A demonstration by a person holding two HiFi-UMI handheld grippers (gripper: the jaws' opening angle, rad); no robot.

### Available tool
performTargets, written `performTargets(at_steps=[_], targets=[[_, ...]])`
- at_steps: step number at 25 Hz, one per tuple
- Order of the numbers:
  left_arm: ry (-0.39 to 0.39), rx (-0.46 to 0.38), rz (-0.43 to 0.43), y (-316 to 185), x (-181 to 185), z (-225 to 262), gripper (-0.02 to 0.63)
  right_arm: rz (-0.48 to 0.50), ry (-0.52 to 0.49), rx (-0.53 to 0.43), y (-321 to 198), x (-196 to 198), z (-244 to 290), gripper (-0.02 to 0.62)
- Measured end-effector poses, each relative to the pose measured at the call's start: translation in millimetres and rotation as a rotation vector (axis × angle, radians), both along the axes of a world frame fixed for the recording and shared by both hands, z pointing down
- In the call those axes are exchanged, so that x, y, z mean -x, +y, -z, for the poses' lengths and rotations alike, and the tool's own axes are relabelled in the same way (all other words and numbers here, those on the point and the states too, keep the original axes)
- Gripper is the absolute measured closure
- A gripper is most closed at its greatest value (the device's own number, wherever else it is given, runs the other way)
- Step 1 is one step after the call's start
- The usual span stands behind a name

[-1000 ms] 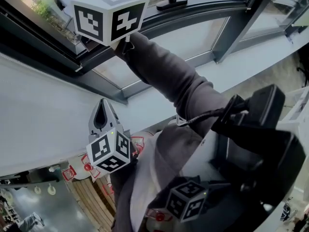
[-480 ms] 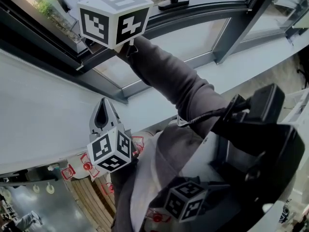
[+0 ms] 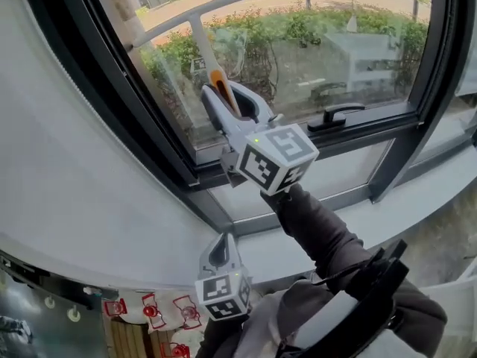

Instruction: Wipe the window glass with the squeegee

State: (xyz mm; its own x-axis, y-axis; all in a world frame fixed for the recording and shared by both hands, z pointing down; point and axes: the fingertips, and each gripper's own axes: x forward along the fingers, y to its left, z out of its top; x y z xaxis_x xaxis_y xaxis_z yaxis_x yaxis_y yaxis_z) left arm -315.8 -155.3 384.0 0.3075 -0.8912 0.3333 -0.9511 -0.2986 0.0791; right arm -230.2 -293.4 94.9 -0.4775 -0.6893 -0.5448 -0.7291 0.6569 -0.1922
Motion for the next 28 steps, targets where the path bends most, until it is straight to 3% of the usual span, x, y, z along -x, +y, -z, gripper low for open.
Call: performTargets(at_steps=[28], targets=[[0.002, 0.005, -0.013, 9, -5, -3, 0.606, 0.011, -0.027, 0.089, 6, 2, -39, 0.508]])
